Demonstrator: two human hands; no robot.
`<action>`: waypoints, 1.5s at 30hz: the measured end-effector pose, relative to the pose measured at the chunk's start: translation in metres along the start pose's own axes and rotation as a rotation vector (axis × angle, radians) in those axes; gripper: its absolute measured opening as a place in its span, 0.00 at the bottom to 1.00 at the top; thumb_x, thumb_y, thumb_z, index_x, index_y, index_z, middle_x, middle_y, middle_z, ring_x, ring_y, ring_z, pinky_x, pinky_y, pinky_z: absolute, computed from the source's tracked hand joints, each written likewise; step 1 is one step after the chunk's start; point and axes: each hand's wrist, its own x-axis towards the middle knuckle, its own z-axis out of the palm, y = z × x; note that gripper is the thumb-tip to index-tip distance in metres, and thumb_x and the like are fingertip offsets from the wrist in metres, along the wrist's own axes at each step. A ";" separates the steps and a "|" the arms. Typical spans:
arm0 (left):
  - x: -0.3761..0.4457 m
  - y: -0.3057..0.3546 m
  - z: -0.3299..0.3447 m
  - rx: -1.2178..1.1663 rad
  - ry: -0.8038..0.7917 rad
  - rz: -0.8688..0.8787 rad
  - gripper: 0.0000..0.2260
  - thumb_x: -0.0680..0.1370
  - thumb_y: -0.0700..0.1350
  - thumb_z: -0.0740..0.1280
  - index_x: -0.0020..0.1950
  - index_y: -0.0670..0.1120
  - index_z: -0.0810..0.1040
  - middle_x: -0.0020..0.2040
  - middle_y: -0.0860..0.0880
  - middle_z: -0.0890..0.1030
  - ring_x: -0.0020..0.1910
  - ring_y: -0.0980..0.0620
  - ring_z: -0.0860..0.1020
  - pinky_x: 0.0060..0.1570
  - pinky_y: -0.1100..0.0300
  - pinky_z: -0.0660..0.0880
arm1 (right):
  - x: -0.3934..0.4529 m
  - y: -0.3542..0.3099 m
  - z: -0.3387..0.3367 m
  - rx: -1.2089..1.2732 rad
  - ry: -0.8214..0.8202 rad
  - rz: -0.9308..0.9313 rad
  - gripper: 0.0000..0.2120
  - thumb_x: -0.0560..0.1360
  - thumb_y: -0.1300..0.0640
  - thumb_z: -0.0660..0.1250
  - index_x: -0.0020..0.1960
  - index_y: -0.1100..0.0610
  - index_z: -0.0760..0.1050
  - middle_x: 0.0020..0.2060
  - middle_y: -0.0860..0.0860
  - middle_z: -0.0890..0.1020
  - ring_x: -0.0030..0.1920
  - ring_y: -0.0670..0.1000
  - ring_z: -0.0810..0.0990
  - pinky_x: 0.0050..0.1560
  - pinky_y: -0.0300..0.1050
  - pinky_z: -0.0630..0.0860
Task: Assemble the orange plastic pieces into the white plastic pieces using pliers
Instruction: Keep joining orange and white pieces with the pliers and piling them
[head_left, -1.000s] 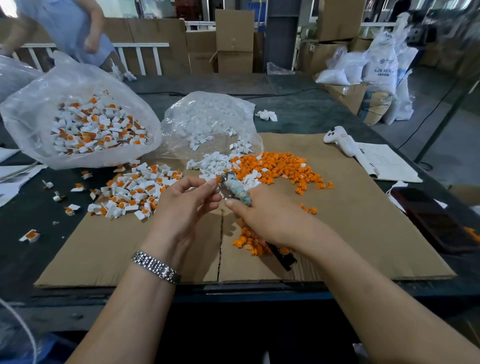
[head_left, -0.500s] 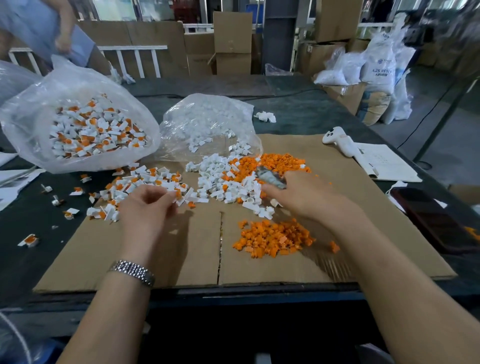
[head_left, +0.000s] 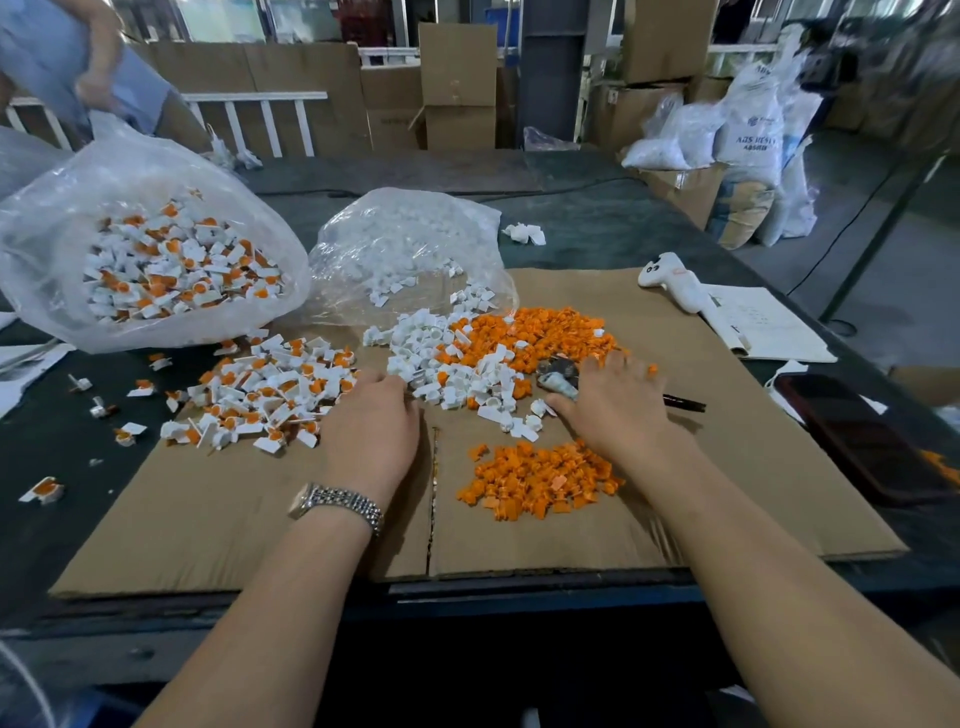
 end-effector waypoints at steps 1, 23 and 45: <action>0.002 0.000 0.003 0.026 0.000 -0.011 0.10 0.83 0.49 0.65 0.59 0.45 0.82 0.56 0.47 0.77 0.48 0.46 0.80 0.44 0.52 0.80 | 0.001 0.001 0.001 -0.013 0.005 -0.008 0.35 0.78 0.31 0.55 0.70 0.59 0.70 0.68 0.61 0.70 0.70 0.63 0.67 0.68 0.66 0.66; 0.011 -0.006 0.009 -0.057 0.012 0.030 0.09 0.82 0.45 0.65 0.60 0.53 0.80 0.53 0.50 0.81 0.46 0.50 0.76 0.35 0.57 0.69 | -0.033 -0.067 -0.024 0.150 -0.044 -0.594 0.11 0.80 0.60 0.66 0.61 0.53 0.79 0.55 0.55 0.81 0.59 0.57 0.77 0.60 0.53 0.73; -0.025 -0.007 -0.026 -1.811 -0.512 -0.468 0.12 0.70 0.34 0.74 0.53 0.39 0.88 0.50 0.38 0.87 0.45 0.48 0.87 0.41 0.65 0.82 | -0.059 -0.057 -0.034 1.206 0.048 -0.371 0.02 0.78 0.58 0.70 0.49 0.53 0.82 0.39 0.45 0.83 0.40 0.41 0.79 0.43 0.33 0.76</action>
